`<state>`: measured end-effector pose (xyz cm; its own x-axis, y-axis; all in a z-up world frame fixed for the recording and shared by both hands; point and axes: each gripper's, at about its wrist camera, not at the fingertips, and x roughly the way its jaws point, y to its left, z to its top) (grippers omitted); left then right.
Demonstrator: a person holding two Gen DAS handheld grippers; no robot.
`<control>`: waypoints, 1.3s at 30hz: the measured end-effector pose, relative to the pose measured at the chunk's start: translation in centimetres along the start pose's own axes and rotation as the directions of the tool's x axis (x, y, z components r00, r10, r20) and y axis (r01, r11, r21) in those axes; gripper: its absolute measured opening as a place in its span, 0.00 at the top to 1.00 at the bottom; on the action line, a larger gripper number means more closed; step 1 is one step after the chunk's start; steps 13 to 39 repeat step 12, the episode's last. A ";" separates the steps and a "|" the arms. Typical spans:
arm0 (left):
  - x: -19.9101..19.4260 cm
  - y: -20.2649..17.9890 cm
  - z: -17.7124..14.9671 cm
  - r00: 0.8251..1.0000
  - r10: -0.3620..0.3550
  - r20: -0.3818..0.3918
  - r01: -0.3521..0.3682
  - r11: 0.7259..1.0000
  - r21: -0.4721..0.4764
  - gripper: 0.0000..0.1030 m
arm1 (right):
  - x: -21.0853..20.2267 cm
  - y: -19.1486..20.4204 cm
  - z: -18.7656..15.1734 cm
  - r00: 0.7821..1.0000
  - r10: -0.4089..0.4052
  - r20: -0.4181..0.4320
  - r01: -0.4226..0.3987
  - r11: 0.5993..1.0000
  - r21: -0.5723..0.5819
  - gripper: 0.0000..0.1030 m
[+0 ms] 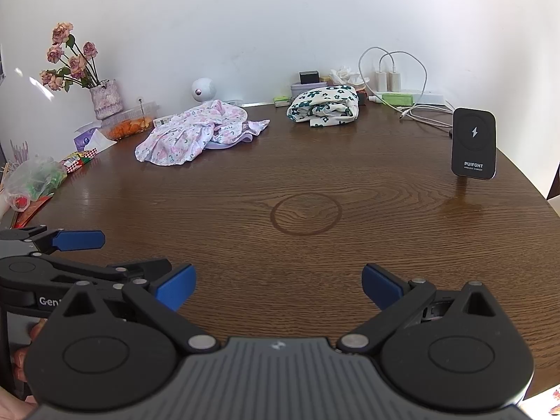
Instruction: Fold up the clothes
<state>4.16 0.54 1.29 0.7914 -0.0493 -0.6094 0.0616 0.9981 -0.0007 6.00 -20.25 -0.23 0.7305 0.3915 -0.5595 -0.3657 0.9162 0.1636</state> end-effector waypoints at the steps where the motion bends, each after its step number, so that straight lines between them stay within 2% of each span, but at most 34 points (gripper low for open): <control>1: 0.0 0.0 0.0 1.000 -0.002 0.000 0.002 1.000 -0.001 0.00 | 0.0 0.0 0.0 1.000 0.000 0.000 0.000 1.000 0.000 0.00; 39: 0.1 0.0 0.0 1.000 -0.001 -0.005 0.001 1.000 -0.002 0.00 | 0.1 0.0 0.1 1.000 0.005 0.000 -0.005 1.000 0.000 0.00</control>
